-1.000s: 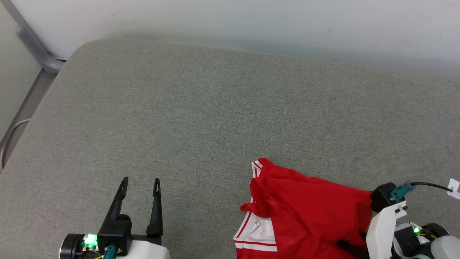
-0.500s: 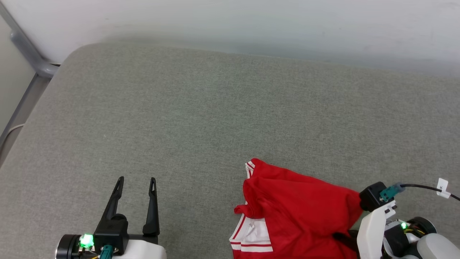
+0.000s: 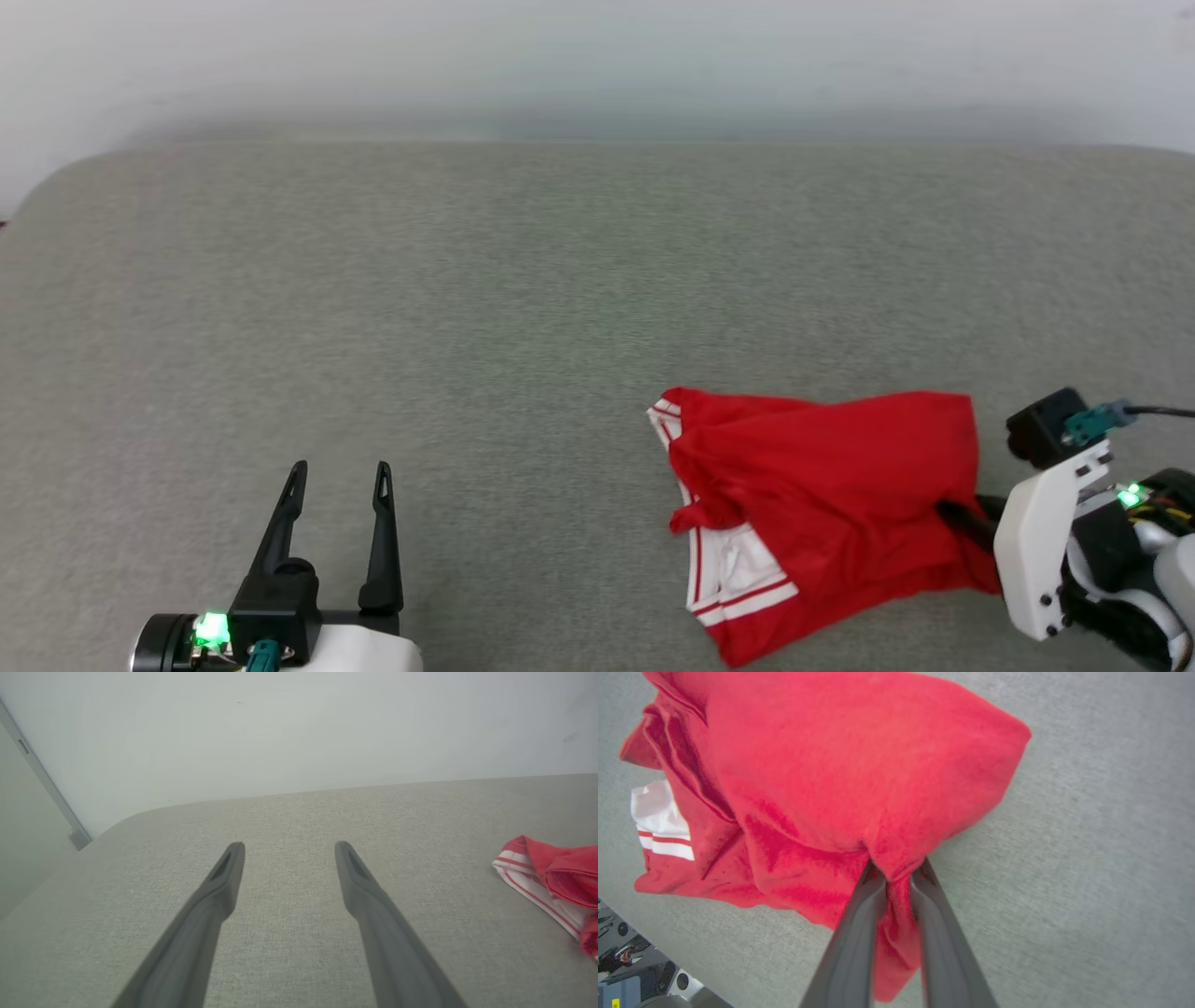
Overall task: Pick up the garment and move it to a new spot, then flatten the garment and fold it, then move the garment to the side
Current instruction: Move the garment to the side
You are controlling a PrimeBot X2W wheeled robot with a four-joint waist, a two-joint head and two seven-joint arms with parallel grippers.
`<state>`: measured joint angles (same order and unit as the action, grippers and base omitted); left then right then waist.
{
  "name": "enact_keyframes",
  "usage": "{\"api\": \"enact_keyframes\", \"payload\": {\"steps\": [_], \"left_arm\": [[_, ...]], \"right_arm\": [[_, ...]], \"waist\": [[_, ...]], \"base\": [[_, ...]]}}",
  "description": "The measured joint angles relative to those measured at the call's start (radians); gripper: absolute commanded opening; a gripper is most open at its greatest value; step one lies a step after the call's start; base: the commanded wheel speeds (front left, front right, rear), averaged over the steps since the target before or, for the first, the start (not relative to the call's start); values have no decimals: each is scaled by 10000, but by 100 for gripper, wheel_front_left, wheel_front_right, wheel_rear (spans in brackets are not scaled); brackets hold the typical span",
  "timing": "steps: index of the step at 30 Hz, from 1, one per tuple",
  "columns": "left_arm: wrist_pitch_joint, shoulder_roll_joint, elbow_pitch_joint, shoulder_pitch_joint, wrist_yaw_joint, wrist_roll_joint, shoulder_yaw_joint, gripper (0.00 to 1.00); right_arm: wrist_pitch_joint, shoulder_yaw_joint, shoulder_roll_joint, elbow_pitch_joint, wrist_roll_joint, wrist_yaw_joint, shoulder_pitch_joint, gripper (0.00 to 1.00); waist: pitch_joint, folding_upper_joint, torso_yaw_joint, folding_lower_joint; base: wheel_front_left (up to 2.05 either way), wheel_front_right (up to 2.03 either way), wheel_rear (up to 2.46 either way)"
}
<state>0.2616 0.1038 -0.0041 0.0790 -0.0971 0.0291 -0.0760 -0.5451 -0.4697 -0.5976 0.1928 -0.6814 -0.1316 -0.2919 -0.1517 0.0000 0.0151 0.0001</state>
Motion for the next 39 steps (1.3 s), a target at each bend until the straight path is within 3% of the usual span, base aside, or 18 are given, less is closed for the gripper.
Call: {"api": "enact_keyframes", "payload": {"steps": [7, 14, 22, 39], "left_arm": [[0, 90, -69, -81, 2, -40, 105, 100], [-2, 157, -117, -280, 2, -69, 167, 100], [0, 303, -395, -614, 79, -115, 173, 100], [0, 729, -1294, -1780, -8, -211, 499, 100]], "right_arm": [[433, 366, -493, 184, 84, 2, -381, 0], [803, 746, -568, 420, 88, 2, -568, 0], [1064, 1536, -757, 1034, 410, 0, -1458, 0], [1231, 4391, -2069, 3967, 1582, 0, -3779, 0]], "waist": [[-230, 1, -1134, 0], [-552, 0, -1889, 0], [-1198, 0, -1852, 0], [-3772, 0, -1366, 1]], "base": [[0, 0, 0], [0, 0, 0], [0, 0, 0], [0, 0, 0]]}}
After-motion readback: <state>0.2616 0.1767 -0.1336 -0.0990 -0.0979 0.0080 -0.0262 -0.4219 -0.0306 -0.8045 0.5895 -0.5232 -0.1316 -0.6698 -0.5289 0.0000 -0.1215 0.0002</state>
